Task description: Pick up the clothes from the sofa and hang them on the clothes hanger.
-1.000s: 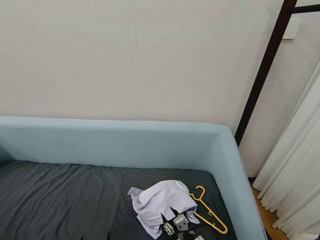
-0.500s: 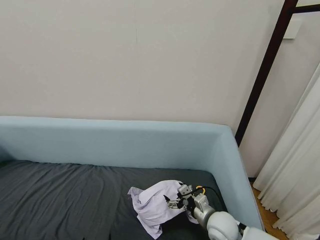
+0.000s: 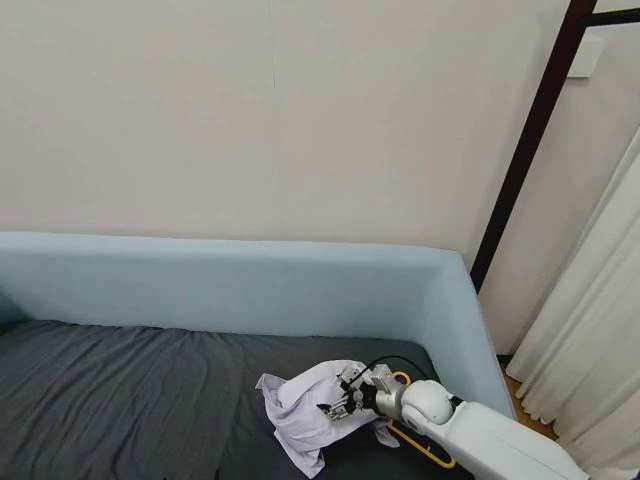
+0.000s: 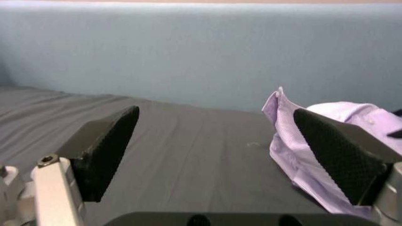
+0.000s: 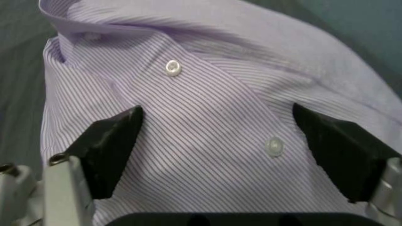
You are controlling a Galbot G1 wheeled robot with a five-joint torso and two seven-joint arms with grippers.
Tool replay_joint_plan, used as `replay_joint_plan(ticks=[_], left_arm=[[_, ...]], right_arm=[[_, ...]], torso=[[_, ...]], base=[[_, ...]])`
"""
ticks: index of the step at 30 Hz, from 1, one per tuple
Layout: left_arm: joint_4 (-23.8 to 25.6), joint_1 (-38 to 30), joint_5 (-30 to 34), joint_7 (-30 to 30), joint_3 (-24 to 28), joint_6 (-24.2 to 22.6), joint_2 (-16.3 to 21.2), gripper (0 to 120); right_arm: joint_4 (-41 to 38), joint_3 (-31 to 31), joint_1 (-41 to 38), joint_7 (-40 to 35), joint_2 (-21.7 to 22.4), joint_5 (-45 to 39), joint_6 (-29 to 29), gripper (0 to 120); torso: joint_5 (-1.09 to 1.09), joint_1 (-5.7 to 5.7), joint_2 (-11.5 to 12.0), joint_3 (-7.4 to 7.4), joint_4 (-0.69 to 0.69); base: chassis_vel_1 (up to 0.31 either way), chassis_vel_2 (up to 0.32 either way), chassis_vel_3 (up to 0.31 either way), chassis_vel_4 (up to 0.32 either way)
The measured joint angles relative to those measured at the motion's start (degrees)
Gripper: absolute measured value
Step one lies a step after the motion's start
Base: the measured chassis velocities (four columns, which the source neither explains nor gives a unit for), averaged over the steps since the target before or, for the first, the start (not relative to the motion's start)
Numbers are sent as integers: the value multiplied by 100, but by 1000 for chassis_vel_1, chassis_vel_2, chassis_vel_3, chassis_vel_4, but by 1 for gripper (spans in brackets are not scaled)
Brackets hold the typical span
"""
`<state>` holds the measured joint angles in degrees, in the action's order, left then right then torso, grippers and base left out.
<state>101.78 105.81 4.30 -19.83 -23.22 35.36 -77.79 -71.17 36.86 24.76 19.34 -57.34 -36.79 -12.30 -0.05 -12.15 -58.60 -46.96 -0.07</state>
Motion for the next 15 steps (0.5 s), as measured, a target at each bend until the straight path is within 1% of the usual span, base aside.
replay_joint_plan(ticks=[1,2,6,7,8,12,13,15], left_arm=[[-15,-12,2,0,0,0,0,96],[-15,-12,2,0,0,0,0,96],[-35,-34,10,-1,0,-3,0,96],[-35,-34,10,-1,0,-3,0,96],[-35,-34,13,-1,-1,-5,2,96],[-40,-34,15,-4,-5,-6,7,96],[-40,-34,15,-4,-5,-6,7,96],[-40,-34,15,-4,-5,-6,4,96]], right_arm=[[84,33,24,83,-14,16,92,84],[84,33,24,83,-14,16,92,84],[346,45,118,294,-83,143,360,66],[346,45,118,294,-83,143,360,66],[359,38,132,295,-85,150,374,63],[353,19,162,269,-69,163,402,44],[353,19,162,269,-69,163,402,44],[333,14,186,226,-63,164,422,36]], torso=[[0,0,0,0,0],[0,0,0,0,0],[1,0,0,0,0],[1,0,0,0,0],[1,0,0,0,0],[0,0,0,0,0],[0,0,0,0,0],[0,0,0,0,0]], base=[[0,0,0,0],[0,0,0,0],[0,0,0,0],[0,0,0,0],[0,0,0,0],[0,0,0,0],[0,0,0,0],[0,0,0,0]])
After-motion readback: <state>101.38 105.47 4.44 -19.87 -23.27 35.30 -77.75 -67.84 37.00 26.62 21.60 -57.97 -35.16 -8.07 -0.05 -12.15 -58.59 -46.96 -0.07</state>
